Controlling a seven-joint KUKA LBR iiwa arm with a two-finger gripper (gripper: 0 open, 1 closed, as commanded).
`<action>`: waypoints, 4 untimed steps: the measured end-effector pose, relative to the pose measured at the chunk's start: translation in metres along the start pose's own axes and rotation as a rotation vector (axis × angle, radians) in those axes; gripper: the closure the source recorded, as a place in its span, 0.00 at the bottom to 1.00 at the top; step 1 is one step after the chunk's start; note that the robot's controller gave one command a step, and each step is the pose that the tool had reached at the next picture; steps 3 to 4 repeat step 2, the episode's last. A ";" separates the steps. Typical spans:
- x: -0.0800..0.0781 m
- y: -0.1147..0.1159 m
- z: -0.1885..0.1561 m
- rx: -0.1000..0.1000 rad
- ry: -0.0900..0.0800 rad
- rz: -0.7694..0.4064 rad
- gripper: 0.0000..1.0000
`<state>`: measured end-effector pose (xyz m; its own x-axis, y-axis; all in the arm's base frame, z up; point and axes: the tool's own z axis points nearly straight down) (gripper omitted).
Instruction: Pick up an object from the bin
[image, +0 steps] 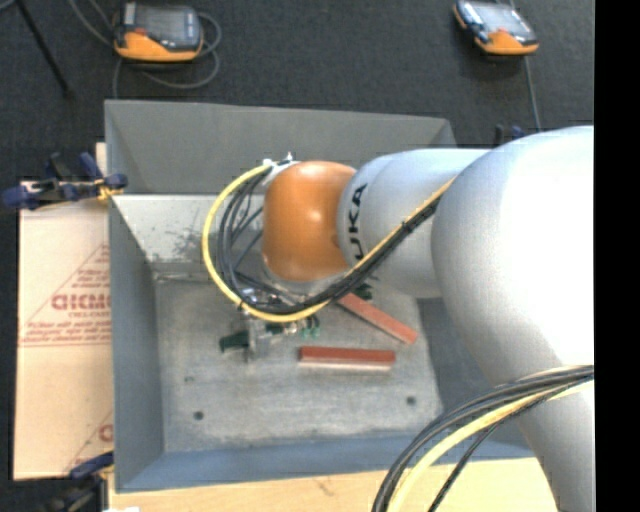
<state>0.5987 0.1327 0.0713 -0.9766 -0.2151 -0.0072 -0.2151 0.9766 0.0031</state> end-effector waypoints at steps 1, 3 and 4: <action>-0.002 0.000 -0.043 0.000 -0.001 0.003 1.00; -0.005 0.000 -0.090 0.002 -0.003 0.007 1.00; -0.005 0.000 -0.090 0.002 -0.003 0.007 1.00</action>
Offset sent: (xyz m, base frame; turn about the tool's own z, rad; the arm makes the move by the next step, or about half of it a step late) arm 0.0002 -0.0001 0.0398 0.0000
